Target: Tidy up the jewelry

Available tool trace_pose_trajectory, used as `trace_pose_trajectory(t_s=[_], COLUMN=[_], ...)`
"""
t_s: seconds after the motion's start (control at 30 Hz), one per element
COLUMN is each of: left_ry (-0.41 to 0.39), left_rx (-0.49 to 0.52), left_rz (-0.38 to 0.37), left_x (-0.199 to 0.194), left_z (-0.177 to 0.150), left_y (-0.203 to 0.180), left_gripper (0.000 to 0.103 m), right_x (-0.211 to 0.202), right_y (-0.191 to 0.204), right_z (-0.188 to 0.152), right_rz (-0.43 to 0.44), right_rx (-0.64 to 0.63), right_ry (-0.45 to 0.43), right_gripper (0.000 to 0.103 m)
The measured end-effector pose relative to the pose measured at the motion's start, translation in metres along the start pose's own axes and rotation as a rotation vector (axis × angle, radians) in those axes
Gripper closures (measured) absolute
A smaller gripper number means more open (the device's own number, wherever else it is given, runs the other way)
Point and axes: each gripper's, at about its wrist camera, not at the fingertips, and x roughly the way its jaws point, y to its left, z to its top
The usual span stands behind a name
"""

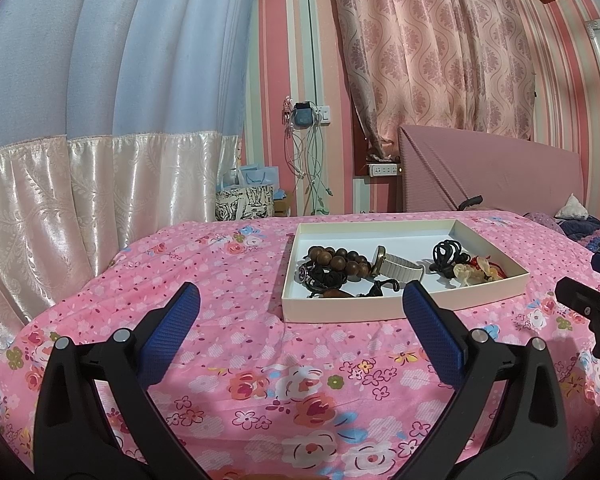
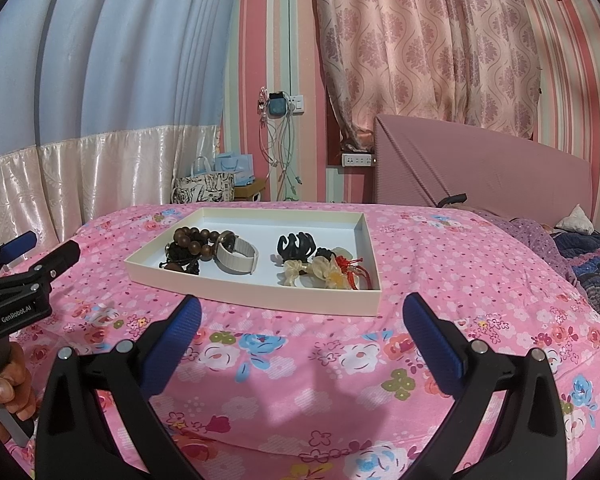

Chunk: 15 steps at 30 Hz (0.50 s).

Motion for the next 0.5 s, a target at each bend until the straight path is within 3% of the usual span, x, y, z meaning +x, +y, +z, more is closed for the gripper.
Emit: trace_pose_trajectory(t_s=[0.5], left_ry=[0.0], left_rx=[0.0], left_rz=[0.001], left_x=[-0.0001], left_z=[-0.0004], left_y=[-0.0001], left_gripper=[0.003], right_x=[-0.0011], right_y=[-0.001], right_z=[0.0012], right_rz=[-0.002], right_rx=[0.001], right_ry=[-0.002], right_gripper=[0.003])
